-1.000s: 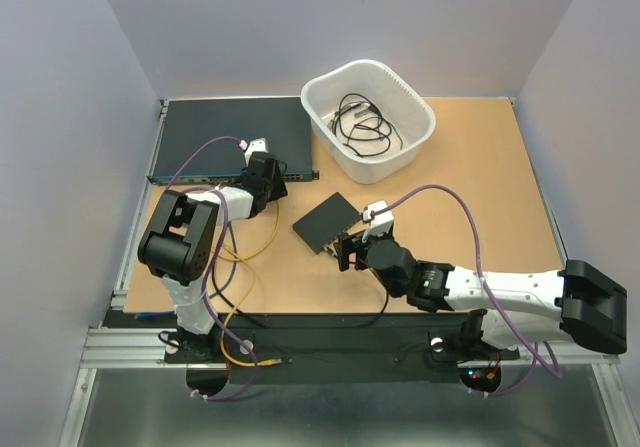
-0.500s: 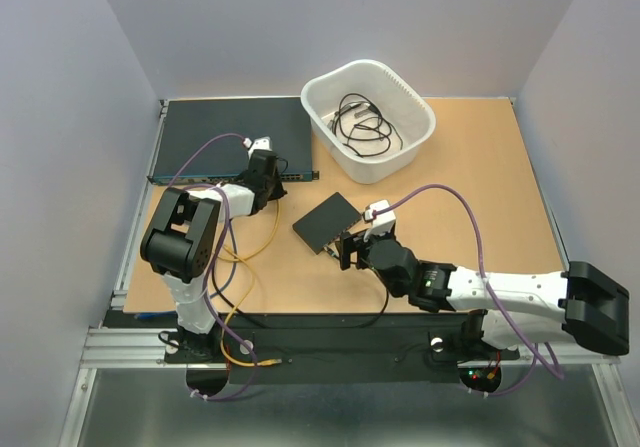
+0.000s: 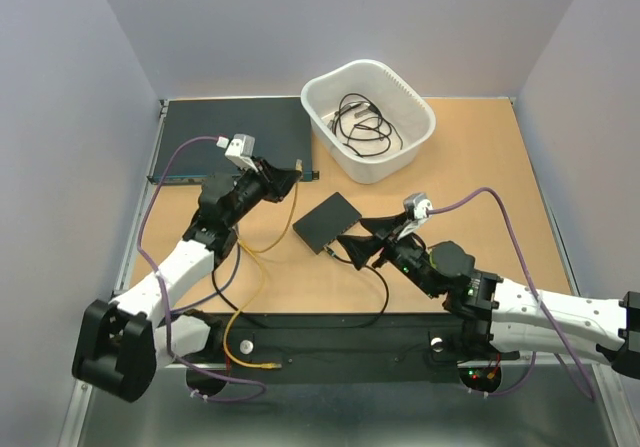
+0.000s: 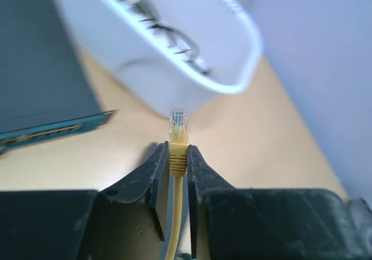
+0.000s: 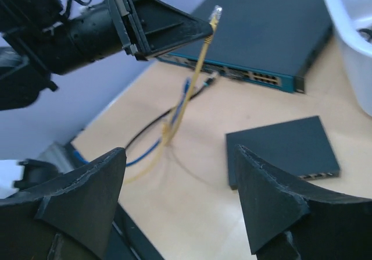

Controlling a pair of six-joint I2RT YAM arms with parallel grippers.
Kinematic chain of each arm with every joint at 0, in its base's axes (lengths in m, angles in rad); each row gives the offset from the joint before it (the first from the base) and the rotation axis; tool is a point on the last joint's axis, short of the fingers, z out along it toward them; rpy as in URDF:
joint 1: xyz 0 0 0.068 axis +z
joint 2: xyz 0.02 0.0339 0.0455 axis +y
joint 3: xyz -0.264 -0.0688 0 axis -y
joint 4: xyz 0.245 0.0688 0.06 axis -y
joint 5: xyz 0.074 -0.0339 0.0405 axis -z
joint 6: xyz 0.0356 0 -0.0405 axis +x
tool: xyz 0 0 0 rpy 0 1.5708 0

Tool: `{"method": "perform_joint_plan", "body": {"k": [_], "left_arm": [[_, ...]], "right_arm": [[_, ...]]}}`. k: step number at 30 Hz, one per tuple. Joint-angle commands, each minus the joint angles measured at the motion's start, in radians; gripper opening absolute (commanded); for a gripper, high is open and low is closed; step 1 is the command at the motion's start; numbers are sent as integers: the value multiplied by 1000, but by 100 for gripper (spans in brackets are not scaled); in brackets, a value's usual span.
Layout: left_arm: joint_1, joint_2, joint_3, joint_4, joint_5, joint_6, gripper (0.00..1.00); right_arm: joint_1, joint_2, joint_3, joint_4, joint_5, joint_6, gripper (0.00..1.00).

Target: Insert the plug into the switch port

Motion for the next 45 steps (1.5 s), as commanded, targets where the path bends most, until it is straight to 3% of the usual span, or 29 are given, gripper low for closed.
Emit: {"method": "perform_joint_plan", "body": {"k": [1, 5, 8, 19, 26, 31, 37, 45], "left_arm": [[-28, -129, -72, 225, 247, -87, 0], [-57, -267, -136, 379, 355, -157, 0], [-72, -299, -156, 453, 410, -193, 0], [-126, -353, -199, 460, 398, -181, 0], [-195, -413, -169, 236, 200, -14, 0], [-249, -398, -135, 124, 70, 49, 0], [-282, -393, -107, 67, -27, 82, 0], [-284, -411, -115, 48, -75, 83, 0]], "right_arm": [[5, -62, -55, 180, -219, 5, 78], [5, -92, -67, 231, -321, 1, 75], [5, -85, -53, 241, -310, -10, 75], [5, 10, -4, 326, -267, -39, 73], [6, 9, 39, 340, -105, -51, 70], [5, 101, 118, 323, -65, -54, 69], [6, 234, 269, 236, 12, -53, 65], [6, 325, 301, 194, 73, -18, 53]]}}
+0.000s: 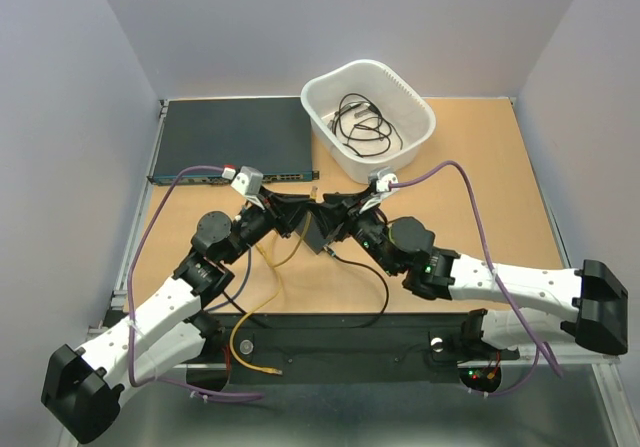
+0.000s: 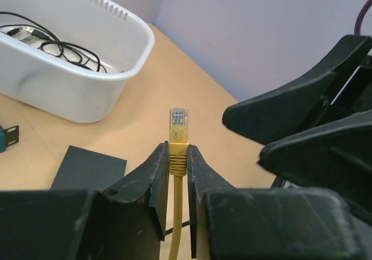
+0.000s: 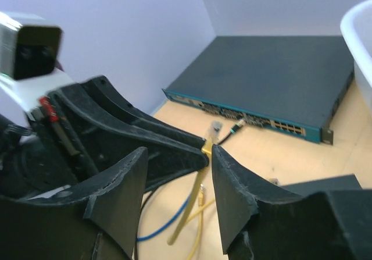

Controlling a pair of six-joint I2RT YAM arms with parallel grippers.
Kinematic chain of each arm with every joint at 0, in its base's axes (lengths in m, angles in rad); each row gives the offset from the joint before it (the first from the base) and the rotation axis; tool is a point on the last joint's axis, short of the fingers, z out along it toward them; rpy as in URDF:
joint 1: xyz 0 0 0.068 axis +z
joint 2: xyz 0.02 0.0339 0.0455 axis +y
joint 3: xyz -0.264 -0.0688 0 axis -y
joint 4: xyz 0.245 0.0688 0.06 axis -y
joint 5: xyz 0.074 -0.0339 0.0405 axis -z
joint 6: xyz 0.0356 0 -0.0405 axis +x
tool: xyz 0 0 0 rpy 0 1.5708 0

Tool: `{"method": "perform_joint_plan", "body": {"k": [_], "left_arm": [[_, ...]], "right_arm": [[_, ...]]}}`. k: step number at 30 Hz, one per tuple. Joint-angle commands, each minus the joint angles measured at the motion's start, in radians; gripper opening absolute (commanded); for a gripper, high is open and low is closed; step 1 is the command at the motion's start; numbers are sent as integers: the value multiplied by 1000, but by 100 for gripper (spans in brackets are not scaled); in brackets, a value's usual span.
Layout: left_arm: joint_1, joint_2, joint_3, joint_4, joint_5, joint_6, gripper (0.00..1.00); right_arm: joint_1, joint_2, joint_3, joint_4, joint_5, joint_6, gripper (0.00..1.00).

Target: Insert the plug into the switch port

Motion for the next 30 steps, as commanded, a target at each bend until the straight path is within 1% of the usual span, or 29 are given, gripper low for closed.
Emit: {"method": "perform_joint_plan", "body": {"k": [1, 12, 19, 24, 30], "left_arm": [[-6, -27, 46, 32, -36, 25, 0], [-10, -50, 32, 34, -33, 25, 0], [-12, -62, 27, 34, -36, 27, 0], [-12, -70, 26, 34, -31, 22, 0], [-14, -75, 23, 34, -30, 24, 0]], "right_arm": [[6, 24, 47, -9, 67, 18, 52], [6, 102, 102, -29, 134, 39, 49], [5, 73, 90, 20, 128, 47, 48], [5, 108, 114, 14, 154, 50, 47], [6, 126, 125, 17, 164, 90, 46]]}}
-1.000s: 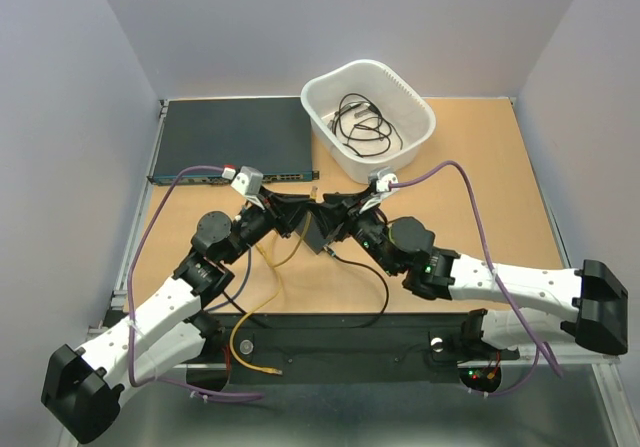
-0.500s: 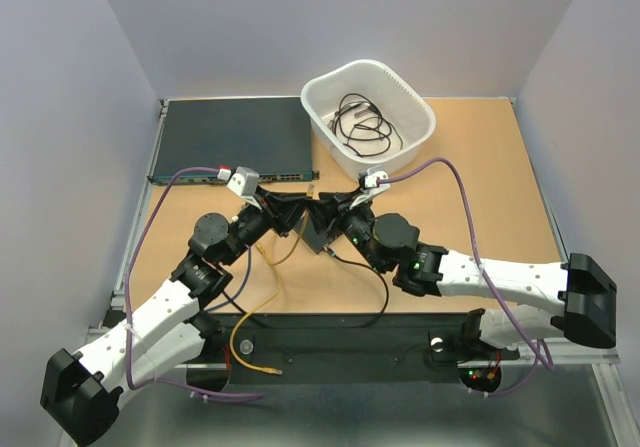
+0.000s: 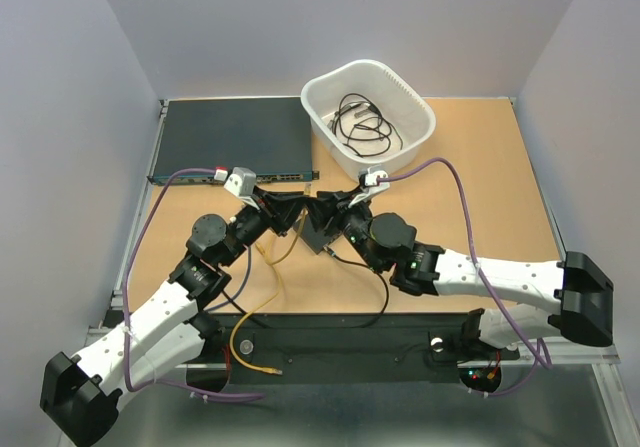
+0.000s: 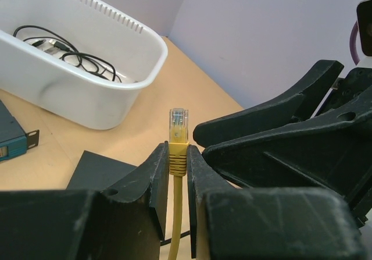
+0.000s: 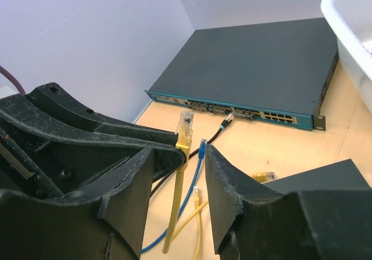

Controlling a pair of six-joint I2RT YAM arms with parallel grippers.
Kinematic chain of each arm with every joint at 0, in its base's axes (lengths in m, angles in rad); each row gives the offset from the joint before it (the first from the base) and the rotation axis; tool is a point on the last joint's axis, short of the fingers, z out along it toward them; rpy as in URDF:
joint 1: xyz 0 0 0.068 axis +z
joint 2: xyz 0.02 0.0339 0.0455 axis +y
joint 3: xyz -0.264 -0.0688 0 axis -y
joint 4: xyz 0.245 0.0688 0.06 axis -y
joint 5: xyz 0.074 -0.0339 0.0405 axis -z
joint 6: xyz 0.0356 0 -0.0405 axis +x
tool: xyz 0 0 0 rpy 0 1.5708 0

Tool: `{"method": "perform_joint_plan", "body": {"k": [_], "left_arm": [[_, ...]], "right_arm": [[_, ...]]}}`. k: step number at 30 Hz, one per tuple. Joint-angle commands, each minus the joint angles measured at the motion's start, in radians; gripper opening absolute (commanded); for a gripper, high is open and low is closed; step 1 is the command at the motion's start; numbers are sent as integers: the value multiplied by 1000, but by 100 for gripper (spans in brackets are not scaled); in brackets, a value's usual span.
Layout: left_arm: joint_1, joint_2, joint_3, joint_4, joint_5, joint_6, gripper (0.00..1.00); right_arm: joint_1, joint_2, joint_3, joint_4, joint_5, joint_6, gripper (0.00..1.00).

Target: Insert the plug into the switch port

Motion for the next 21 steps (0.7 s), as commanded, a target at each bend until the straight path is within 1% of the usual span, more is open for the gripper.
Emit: {"method": "perform_joint_plan", "body": {"k": [1, 5, 18, 21], "left_arm": [[-12, -30, 21, 57, 33, 13, 0], [-12, -34, 20, 56, 30, 14, 0], [-21, -46, 16, 50, 20, 25, 0], [-24, -50, 16, 46, 12, 25, 0]], "right_arm": [[4, 6, 54, 55, 38, 29, 45], [4, -17, 40, 103, 30, 24, 46], [4, 58, 109, 83, 56, 23, 46], [6, 67, 123, 57, 70, 27, 44]]}}
